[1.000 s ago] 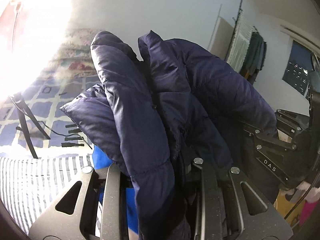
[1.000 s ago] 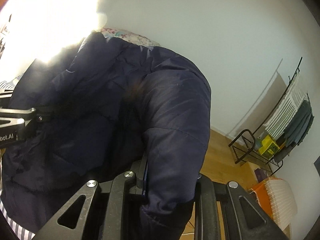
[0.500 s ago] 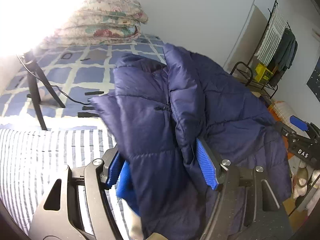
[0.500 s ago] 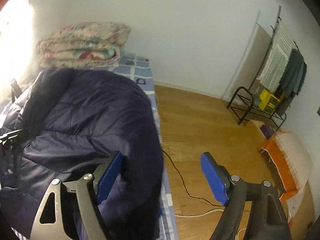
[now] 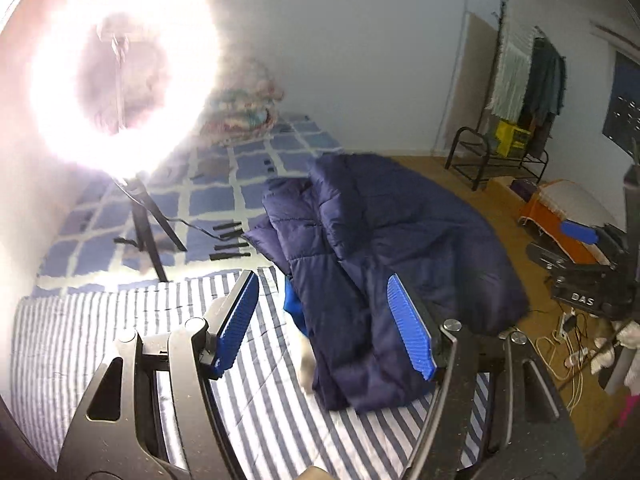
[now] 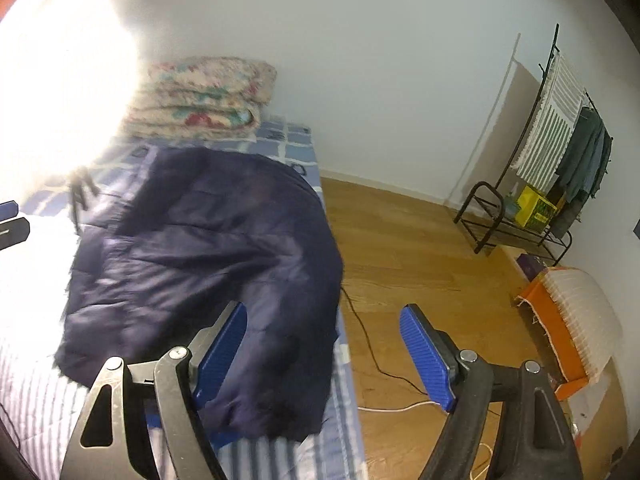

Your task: Fold large clothes

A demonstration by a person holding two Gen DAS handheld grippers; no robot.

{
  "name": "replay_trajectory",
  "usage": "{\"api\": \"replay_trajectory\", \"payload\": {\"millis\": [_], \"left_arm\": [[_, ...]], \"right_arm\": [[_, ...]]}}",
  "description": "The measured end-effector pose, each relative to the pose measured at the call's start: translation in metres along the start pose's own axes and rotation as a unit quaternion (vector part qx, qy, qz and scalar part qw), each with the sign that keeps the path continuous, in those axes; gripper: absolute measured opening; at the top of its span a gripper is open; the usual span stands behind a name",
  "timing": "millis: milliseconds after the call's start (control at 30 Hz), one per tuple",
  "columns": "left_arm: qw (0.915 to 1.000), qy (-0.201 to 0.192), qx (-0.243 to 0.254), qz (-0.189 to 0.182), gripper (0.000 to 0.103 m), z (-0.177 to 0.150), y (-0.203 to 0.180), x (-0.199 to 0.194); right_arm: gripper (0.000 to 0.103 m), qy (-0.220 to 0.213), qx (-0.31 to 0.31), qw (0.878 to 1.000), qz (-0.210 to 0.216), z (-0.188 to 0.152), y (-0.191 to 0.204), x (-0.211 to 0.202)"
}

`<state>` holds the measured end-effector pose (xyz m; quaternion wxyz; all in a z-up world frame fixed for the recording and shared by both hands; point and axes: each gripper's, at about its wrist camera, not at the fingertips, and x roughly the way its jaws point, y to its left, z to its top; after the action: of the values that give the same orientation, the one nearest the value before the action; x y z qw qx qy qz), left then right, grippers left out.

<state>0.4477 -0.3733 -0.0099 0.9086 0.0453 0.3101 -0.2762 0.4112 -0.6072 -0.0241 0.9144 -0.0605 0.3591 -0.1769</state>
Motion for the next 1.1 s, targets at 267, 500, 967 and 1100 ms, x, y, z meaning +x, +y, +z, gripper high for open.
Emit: {"api": "replay_trajectory", "payload": {"millis": [267, 500, 967, 1100], "left_arm": [[0.9990, -0.042, 0.016, -0.006, 0.069, -0.017, -0.009, -0.126], [0.9975, -0.069, 0.008, -0.013, 0.070, -0.056, -0.008, -0.229], [0.9959, -0.081, 0.038, 0.011, 0.077, -0.158, -0.007, -0.330], [0.9950, -0.086, 0.049, 0.011, 0.082, -0.180, -0.011, -0.337]], "right_arm": [[0.080, -0.037, 0.001, 0.999, 0.006, -0.006, 0.037, -0.109], [0.081, -0.067, 0.009, 0.998, 0.015, -0.032, 0.064, -0.217], [0.087, -0.092, 0.040, 0.994, 0.036, -0.132, 0.106, -0.313], [0.091, -0.095, 0.038, 0.994, 0.023, -0.152, 0.118, -0.313]]}}
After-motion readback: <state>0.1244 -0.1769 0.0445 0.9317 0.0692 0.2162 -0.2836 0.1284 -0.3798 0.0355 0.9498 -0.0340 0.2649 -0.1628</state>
